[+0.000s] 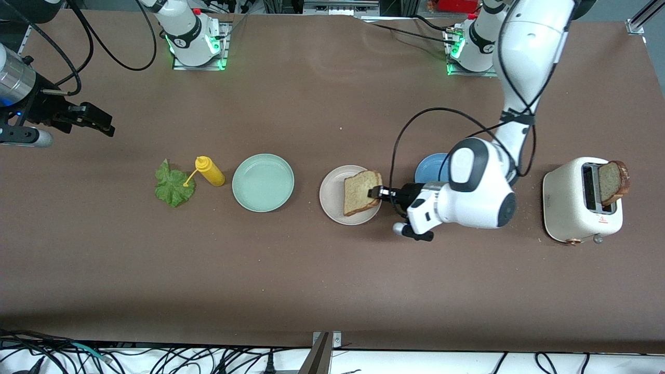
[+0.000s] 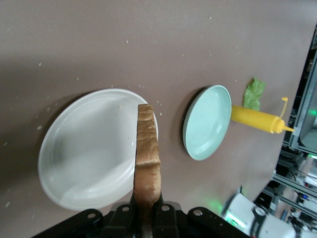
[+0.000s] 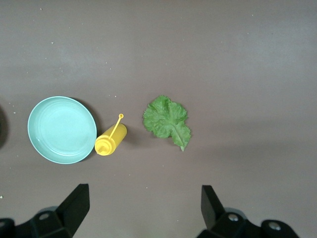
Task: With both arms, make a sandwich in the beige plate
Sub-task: 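Carry the toast with the left gripper and lower it onto the beige plate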
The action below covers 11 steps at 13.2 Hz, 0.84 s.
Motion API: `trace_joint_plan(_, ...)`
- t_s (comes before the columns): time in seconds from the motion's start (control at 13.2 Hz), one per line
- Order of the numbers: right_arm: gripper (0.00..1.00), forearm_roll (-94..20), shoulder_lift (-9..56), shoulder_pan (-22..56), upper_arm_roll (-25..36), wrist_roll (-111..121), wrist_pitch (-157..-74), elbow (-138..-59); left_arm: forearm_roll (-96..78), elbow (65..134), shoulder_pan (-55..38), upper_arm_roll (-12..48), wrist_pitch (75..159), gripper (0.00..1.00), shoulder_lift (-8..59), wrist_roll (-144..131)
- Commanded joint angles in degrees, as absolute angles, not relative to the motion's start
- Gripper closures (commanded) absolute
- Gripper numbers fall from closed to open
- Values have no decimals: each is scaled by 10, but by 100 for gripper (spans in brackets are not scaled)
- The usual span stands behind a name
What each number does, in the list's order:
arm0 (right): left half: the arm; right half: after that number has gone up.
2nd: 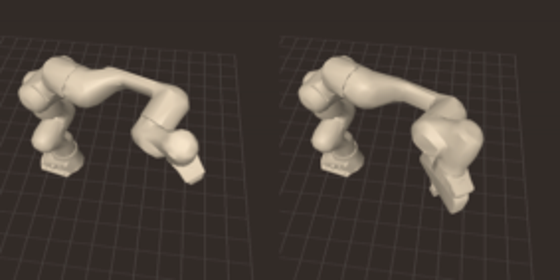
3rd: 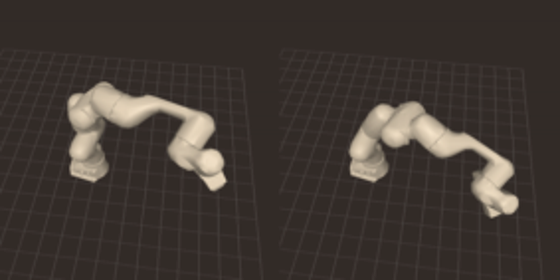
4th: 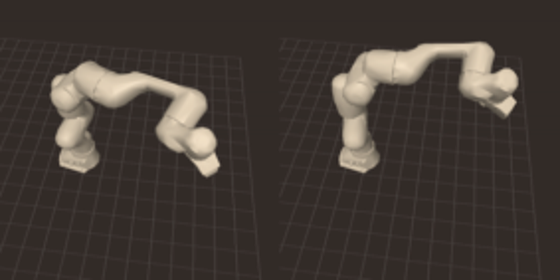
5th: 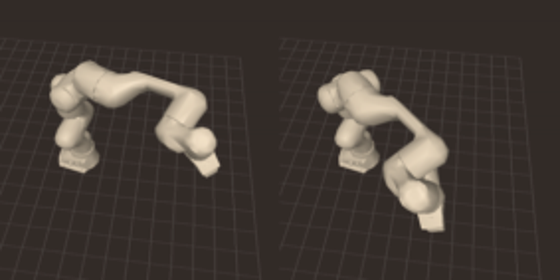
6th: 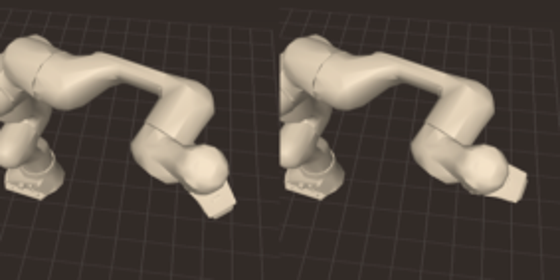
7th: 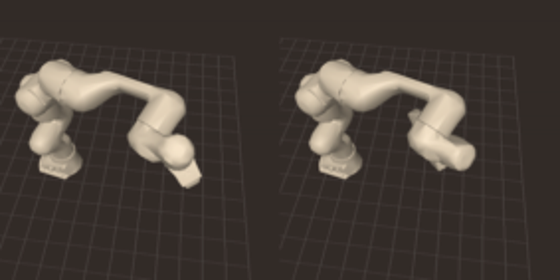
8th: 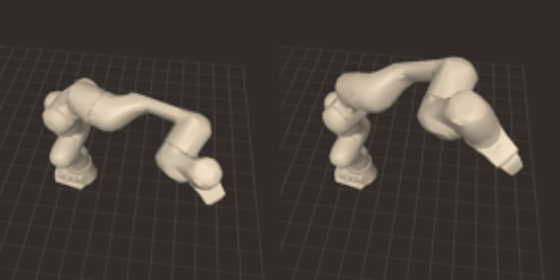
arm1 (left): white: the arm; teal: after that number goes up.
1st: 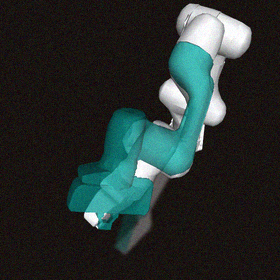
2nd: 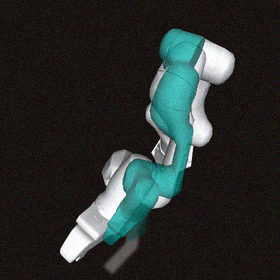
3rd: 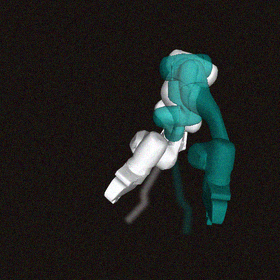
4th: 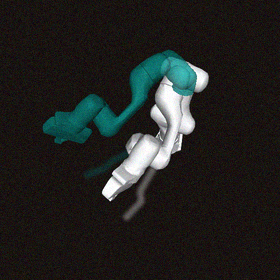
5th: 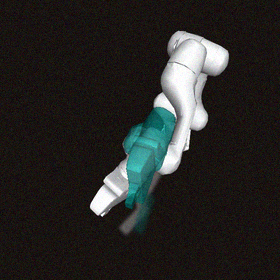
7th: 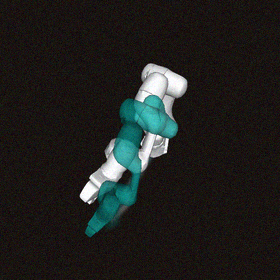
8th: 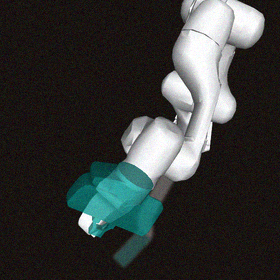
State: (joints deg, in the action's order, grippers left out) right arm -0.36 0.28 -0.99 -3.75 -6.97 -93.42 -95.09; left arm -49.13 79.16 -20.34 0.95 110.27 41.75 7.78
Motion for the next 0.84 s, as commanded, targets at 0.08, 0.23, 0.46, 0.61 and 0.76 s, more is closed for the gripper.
trace_joint_plan(0.08, 0, -2, 4, -18, -46, -71, -925, -941, -537, 782, -228, 1, 1138, 100, 440, 83)
trace_joint_plan(0.23, 0, -2, 4, -18, -46, -71, -925, -942, -537, 782, -236, 1, 1151, 100, 454, 83)
trace_joint_plan(0.46, 0, -2, 4, -18, -46, -74, -912, -941, -536, 784, -238, 1, 1154, 100, 469, 84)
trace_joint_plan(0.61, 0, -2, 4, -18, -46, -74, -911, -941, -533, 787, -238, 1, 1154, 100, 477, 85)
trace_joint_plan(0.76, 0, -2, 4, -18, -46, -74, -911, -941, -527, 787, -236, 0, 1153, 1, 483, 99)
